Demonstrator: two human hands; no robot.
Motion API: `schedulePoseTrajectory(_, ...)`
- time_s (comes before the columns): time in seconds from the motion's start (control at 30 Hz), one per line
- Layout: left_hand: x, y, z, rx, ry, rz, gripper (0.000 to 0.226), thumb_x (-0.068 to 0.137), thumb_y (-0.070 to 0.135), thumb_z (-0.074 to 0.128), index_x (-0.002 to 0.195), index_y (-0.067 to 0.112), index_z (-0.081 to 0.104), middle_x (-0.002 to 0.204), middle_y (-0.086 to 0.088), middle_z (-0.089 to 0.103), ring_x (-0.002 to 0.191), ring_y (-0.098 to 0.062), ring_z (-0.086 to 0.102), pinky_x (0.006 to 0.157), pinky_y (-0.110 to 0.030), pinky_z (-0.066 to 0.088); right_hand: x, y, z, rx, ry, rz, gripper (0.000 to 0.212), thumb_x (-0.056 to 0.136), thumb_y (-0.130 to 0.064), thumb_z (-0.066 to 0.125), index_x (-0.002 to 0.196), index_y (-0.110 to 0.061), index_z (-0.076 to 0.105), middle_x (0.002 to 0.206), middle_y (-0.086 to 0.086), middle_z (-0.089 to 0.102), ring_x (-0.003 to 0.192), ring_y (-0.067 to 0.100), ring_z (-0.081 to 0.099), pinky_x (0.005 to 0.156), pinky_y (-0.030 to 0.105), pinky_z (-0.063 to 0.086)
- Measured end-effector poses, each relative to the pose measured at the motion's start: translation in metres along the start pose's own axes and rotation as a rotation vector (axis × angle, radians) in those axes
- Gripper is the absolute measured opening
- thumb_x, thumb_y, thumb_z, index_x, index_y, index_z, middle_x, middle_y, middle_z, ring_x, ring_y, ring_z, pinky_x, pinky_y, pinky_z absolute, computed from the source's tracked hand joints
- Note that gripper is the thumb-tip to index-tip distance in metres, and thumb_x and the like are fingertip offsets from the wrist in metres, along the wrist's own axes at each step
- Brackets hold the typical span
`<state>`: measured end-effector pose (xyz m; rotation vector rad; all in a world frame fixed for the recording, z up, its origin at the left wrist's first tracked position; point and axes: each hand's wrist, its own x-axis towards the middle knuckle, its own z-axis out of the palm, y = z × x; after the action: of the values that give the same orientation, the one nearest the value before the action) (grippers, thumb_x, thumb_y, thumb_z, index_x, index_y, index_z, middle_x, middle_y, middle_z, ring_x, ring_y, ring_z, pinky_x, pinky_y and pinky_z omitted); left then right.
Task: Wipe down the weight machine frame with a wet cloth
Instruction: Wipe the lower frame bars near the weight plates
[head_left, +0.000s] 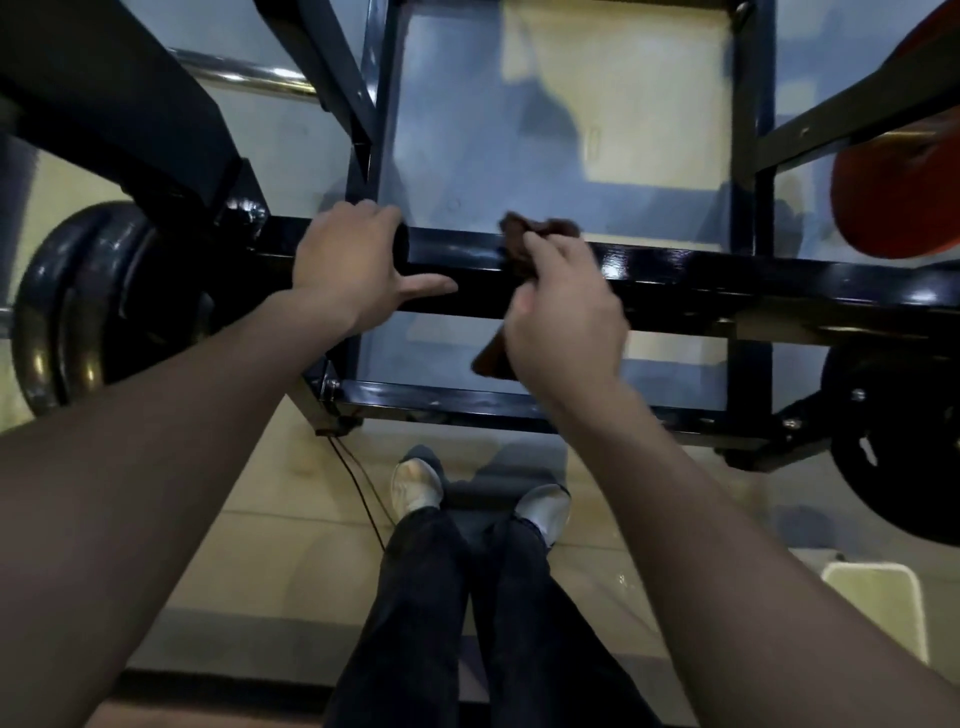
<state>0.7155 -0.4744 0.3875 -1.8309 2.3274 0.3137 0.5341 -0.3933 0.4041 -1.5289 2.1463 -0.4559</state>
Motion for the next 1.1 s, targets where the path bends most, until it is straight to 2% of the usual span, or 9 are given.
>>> schedulePoseTrajectory(0.17,0.004,-0.008,-0.010,-0.001,-0.076,0.027,0.088,0.073,0.087,0.058,0.125,0.016,0.059,0.114,-0.009,0.065,0.104,-0.032,0.060,0.088,-0.048,0.052,0.001,-0.003,0.000,-0.050,-0.086,-0.079,0.051,0.098,-0.021,0.052,0.148,-0.034,0.052,0.149,-0.012,0.041,0.108,0.029,0.063,0.090,0.042,0.049)
schedulePoseTrajectory(0.37,-0.020,-0.041,-0.009,-0.099,0.093,0.000,0.088,0.089,0.069,0.060,0.154,0.014,0.038,0.148,-0.013,0.051,0.137,-0.032,0.044,0.112,-0.049,0.038,-0.004,0.075,-0.048,-0.136,0.125,0.166,0.049,0.101,-0.016,0.054,0.148,-0.027,0.053,0.145,-0.004,0.043,0.107,0.032,0.060,0.087,0.036,0.042)
schedulePoseTrajectory(0.5,-0.027,-0.050,0.006,-0.064,0.045,-0.004,0.093,0.087,0.068,0.063,0.154,0.007,0.038,0.149,-0.015,0.048,0.139,-0.033,0.041,0.117,-0.047,0.037,-0.006,0.034,-0.020,-0.107,0.067,0.130,0.053,0.100,-0.016,0.054,0.152,-0.025,0.050,0.150,-0.003,0.040,0.107,0.032,0.060,0.094,0.040,0.048)
schedulePoseTrajectory(0.67,-0.029,-0.050,0.009,-0.089,0.091,0.010,0.081,0.093,0.049,0.069,0.154,0.007,0.037,0.154,-0.011,0.042,0.145,-0.028,0.036,0.119,-0.044,0.035,0.007,-0.056,0.038,-0.065,-0.080,-0.099,0.051,0.096,-0.017,0.056,0.146,-0.027,0.052,0.150,-0.003,0.042,0.112,0.032,0.060,0.086,0.039,0.049)
schedulePoseTrajectory(0.77,-0.051,-0.061,0.009,-0.223,0.261,0.000,0.051,0.100,0.035,0.061,0.142,0.007,0.054,0.142,-0.009,0.055,0.135,-0.024,0.046,0.110,-0.043,0.045,0.004,-0.078,0.052,-0.108,-0.136,-0.310,0.053,0.097,-0.016,0.056,0.148,-0.027,0.050,0.149,-0.004,0.047,0.116,0.030,0.060,0.084,0.041,0.051)
schedulePoseTrajectory(0.87,-0.078,-0.069,0.013,-0.393,0.370,-0.167,0.030,0.101,0.032,0.061,0.121,0.009,0.063,0.114,-0.006,0.063,0.106,-0.019,0.056,0.089,-0.037,0.053,0.004,-0.048,0.032,-0.145,-0.123,-0.303,0.057,0.094,-0.013,0.053,0.146,-0.035,0.051,0.150,-0.014,0.048,0.119,0.028,0.061,0.084,0.041,0.053)
schedulePoseTrajectory(0.93,-0.087,-0.072,0.013,-0.496,0.420,-0.369,0.038,0.095,0.037,0.068,0.117,0.007,0.057,0.110,-0.006,0.057,0.099,-0.015,0.053,0.084,-0.030,0.050,0.001,-0.012,0.011,-0.161,-0.035,-0.142,0.057,0.094,-0.012,0.051,0.145,-0.036,0.051,0.151,-0.017,0.047,0.119,0.030,0.060,0.085,0.043,0.052)
schedulePoseTrajectory(1.03,-0.078,-0.083,0.009,-0.601,0.566,-0.584,0.078,0.084,0.049,0.076,0.138,0.003,0.044,0.133,-0.012,0.048,0.122,-0.016,0.046,0.099,-0.007,0.034,-0.008,0.022,-0.007,-0.170,0.088,0.083,0.055,0.099,-0.013,0.052,0.151,-0.031,0.049,0.158,-0.012,0.044,0.124,0.033,0.057,0.095,0.046,0.050)
schedulePoseTrajectory(1.1,-0.061,-0.088,0.001,-0.652,0.604,-0.645,0.096,0.077,0.062,0.076,0.149,0.011,0.038,0.141,-0.004,0.048,0.133,-0.017,0.043,0.112,-0.017,0.031,-0.010,0.014,0.003,-0.181,0.107,0.128,0.056,0.100,-0.014,0.052,0.153,-0.028,0.046,0.159,-0.008,0.042,0.123,0.034,0.057,0.096,0.046,0.050)
